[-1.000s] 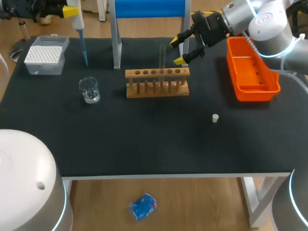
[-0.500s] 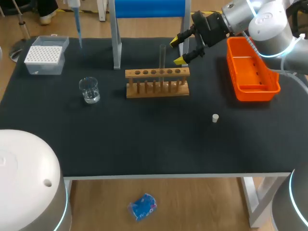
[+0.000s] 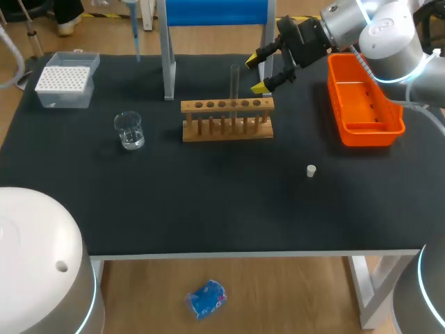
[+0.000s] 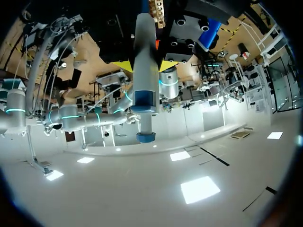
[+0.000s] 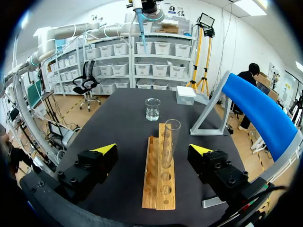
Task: Invert the test tube, pick up the pipette, mount the tip to pipette, aspirate from beaker and dispense into the tube, eject the tip, return the pipette, and cap with the stopper.
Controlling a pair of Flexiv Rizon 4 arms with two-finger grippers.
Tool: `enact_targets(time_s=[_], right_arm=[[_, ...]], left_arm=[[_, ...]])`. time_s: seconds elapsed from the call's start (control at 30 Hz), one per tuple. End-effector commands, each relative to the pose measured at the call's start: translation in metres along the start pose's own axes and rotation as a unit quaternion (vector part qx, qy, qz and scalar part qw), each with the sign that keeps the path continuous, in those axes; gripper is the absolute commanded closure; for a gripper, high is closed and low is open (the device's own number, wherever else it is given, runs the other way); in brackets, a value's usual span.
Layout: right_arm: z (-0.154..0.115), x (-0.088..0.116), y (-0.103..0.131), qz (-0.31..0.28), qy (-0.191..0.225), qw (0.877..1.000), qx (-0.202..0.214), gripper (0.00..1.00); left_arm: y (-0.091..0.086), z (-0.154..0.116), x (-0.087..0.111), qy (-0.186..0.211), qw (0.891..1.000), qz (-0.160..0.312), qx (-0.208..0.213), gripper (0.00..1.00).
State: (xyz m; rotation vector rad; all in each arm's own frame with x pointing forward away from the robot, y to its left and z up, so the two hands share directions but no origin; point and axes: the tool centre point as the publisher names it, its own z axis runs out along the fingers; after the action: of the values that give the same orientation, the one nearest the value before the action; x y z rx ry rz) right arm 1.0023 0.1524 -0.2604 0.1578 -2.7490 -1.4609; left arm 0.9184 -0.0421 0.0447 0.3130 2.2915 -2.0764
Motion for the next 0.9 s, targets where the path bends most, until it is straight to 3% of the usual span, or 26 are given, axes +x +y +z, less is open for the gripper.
enact_targets(time_s=[0.03, 0.37, 0.67, 0.9], right_arm=[[0.000, -0.001, 0.000, 0.000, 0.001, 1.000, 0.001, 0.00], [0.000, -0.001, 0.000, 0.000, 0.001, 1.000, 0.001, 0.00], [0.000, -0.001, 0.000, 0.000, 0.001, 1.000, 0.001, 0.00], [0.000, -0.001, 0.000, 0.000, 0.001, 1.000, 0.001, 0.00]], left_arm=[[-0.003, 0.031, -0.017, 0.030, 1.000, 0.001, 0.003, 1.00], [-0.008, 0.093, -0.038, 0.059, 0.998, 0.016, 0.016, 1.00], [-0.004, 0.123, -0.054, 0.029, 0.999, 0.029, 0.013, 1.00], [-0.001, 0.139, -0.061, 0.031, 0.999, 0.031, 0.014, 1.00]])
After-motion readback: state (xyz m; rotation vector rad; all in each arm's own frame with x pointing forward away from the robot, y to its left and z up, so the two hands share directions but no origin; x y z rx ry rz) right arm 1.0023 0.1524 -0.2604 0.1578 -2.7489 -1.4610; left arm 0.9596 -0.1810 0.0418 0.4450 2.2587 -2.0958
